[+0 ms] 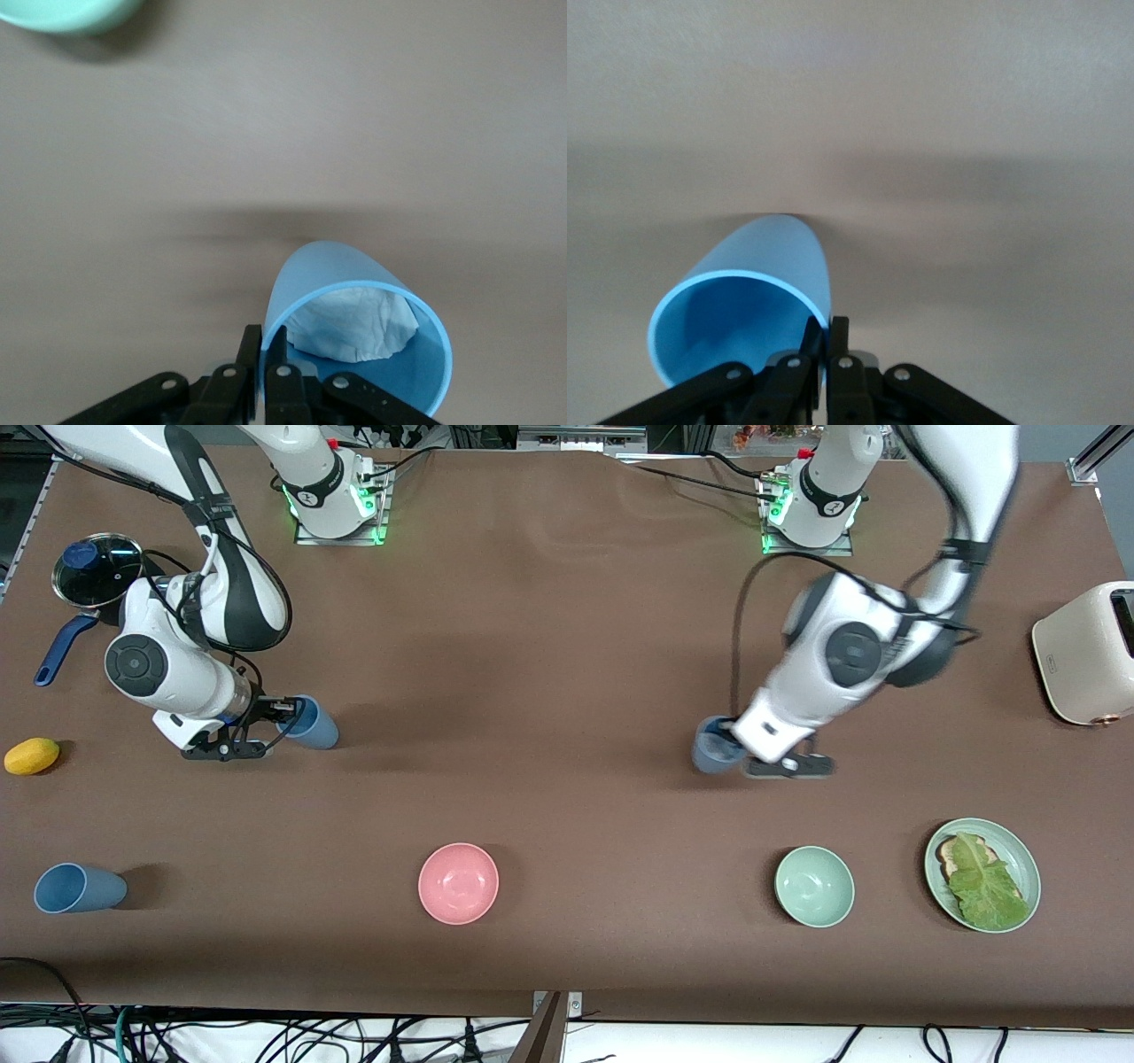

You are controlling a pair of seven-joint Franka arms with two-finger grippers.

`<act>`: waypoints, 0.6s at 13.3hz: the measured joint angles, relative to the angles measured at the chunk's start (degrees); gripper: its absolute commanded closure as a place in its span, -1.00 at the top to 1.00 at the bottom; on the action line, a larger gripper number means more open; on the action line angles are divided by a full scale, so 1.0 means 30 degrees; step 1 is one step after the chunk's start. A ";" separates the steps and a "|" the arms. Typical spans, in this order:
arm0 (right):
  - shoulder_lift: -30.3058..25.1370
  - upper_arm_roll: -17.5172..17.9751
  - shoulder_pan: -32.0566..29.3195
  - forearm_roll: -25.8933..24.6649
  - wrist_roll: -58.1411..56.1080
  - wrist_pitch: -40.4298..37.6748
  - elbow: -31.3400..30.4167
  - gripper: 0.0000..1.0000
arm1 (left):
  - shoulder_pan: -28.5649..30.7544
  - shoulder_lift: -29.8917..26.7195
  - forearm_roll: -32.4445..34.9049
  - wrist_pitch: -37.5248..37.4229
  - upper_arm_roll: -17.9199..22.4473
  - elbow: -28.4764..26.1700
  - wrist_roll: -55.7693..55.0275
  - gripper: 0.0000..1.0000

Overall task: Stack blue cups with both arms
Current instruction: 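Carry both blue cups toward the table middle with both grippers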

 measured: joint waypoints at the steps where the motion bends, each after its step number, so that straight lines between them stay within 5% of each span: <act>1: -0.0065 0.0035 0.0075 -0.0001 0.0000 0.0002 0.0143 -1.00 | -0.0851 0.0334 -0.0025 0.0277 -0.0014 0.0110 -0.1273 -1.00; 4: -0.0013 0.0075 0.0834 0.0000 0.0559 -0.1545 0.1589 -1.00 | -0.2058 0.1702 -0.0251 0.1229 -0.0021 0.0382 -0.2978 -1.00; 8: 0.1050 0.0158 0.3359 0.0084 0.3998 -0.6060 0.6180 -1.00 | -0.2133 0.2480 -0.1275 0.1688 -0.0006 0.0993 -0.3152 -1.00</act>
